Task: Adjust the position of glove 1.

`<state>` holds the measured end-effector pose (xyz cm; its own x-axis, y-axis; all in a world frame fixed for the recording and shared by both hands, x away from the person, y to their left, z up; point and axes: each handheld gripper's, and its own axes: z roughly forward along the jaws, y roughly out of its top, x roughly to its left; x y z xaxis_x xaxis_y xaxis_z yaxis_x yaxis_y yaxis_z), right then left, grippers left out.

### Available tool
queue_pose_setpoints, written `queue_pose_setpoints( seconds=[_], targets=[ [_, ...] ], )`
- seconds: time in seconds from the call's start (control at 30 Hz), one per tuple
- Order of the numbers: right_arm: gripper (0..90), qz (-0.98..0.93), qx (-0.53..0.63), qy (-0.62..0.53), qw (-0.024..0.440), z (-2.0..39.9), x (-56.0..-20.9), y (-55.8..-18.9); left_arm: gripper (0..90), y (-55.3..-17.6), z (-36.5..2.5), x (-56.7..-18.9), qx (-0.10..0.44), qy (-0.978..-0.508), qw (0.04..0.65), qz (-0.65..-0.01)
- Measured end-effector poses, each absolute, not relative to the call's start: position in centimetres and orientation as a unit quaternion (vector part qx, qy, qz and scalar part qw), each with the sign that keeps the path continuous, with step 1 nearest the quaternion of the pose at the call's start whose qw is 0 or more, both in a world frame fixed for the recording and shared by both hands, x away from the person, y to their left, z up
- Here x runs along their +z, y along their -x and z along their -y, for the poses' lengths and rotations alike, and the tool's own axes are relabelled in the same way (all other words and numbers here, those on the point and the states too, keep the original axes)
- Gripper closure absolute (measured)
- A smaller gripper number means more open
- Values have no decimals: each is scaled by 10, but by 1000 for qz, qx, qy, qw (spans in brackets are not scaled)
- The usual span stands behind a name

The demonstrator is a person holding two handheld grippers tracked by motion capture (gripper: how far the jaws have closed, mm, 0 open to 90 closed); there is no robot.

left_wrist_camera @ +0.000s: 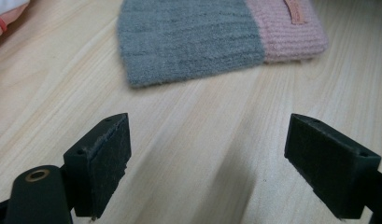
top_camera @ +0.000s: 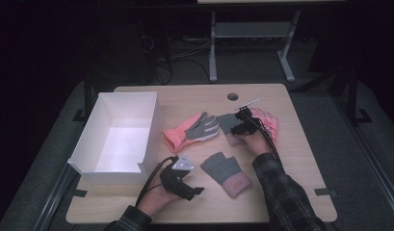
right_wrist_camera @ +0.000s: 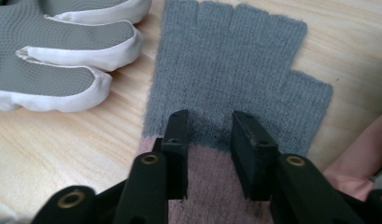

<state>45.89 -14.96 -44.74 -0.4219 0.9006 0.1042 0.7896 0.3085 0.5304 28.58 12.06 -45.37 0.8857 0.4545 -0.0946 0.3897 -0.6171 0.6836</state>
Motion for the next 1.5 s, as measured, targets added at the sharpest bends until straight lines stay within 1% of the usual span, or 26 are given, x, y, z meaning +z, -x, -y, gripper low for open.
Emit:
queue_pose_setpoints(
  seconds=[0.13,0.17,0.2,0.23,0.27,0.5,0.83,0.93,1.13,1.5],
  targets=[
    [786,-801,263,-528,104,148,-450,-459,142,-286,-121,-454,42,-898,367,-238],
    [786,-801,263,-528,104,148,-450,-459,142,-286,-121,-454,42,-898,367,-238],
    [842,-802,262,-526,107,147,-451,-459,142,-287,-121,-455,42,-899,365,-238],
    [842,-802,262,-526,107,147,-451,-459,142,-287,-121,-455,42,-899,365,-238],
    [865,-804,262,-522,113,147,-451,-459,141,-287,-122,-455,41,-902,360,-236],
    [880,-804,280,-512,115,151,-446,-457,142,-287,-122,-455,40,-902,359,-236],
    [881,-802,322,-490,114,166,-419,-446,141,-288,-123,-456,39,-900,361,-241],
    [881,-800,345,-479,109,170,-404,-438,141,-289,-123,-456,38,-900,360,-243],
    [881,-800,374,-457,101,175,-386,-424,141,-289,-124,-457,41,-902,356,-241],
    [879,-820,390,-409,94,184,-376,-391,141,-292,-124,-458,38,-900,358,-245]
  ],
)
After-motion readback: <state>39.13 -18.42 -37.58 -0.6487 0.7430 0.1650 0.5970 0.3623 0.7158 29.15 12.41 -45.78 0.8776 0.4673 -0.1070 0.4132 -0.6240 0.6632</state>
